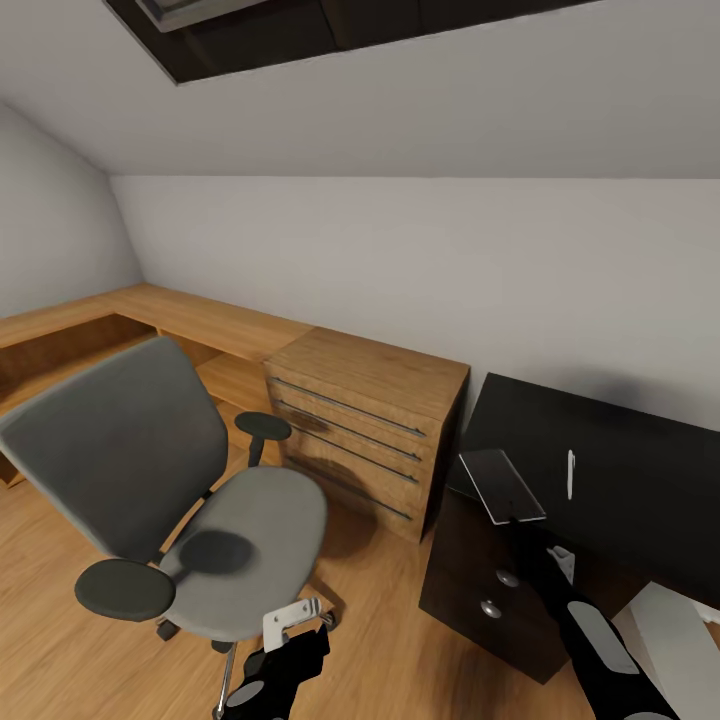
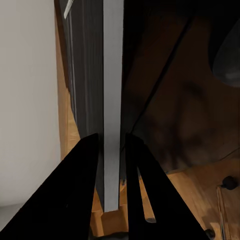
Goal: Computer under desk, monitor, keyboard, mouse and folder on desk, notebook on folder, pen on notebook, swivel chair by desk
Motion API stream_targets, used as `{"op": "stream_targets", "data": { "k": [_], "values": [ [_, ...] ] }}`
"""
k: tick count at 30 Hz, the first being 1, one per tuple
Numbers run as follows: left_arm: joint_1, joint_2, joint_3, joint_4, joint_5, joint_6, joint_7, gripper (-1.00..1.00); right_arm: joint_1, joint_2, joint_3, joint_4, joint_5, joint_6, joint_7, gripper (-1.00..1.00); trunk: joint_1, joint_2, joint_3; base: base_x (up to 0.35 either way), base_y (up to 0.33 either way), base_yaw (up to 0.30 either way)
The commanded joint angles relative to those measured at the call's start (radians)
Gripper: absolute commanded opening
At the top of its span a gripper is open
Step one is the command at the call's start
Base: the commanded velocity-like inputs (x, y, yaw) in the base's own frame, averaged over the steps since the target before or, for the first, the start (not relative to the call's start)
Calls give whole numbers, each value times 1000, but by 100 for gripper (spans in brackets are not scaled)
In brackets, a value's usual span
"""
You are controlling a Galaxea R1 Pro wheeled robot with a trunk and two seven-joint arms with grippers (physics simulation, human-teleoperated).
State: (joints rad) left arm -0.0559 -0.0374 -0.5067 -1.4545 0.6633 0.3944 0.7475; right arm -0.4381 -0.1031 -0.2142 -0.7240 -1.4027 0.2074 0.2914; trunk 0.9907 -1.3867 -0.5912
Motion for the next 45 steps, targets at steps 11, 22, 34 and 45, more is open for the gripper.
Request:
{"op": "stream_targets", "data": {
  "k": [11,22,34,45],
  "values": [
    [-1,0,-1,-1,6,3,7,100,-1,0,-3,0,-12,9,3,-100,0,-1,-1,0,0,0],
    [-1,0,-23,-3,1,-3,8,100,-1,0,-3,0,-10,9,2,-100,-27,48,21,0,0,0],
    [-1,1,-30,-3,1,-3,9,100,-1,0,-3,-1,-10,9,4,-100,-73,132,59,0,0,0],
    [-1,1,-31,-3,2,-3,9,100,-1,1,0,-39,-11,9,3,-100,-115,209,93,0,0,0]
  ]
}}
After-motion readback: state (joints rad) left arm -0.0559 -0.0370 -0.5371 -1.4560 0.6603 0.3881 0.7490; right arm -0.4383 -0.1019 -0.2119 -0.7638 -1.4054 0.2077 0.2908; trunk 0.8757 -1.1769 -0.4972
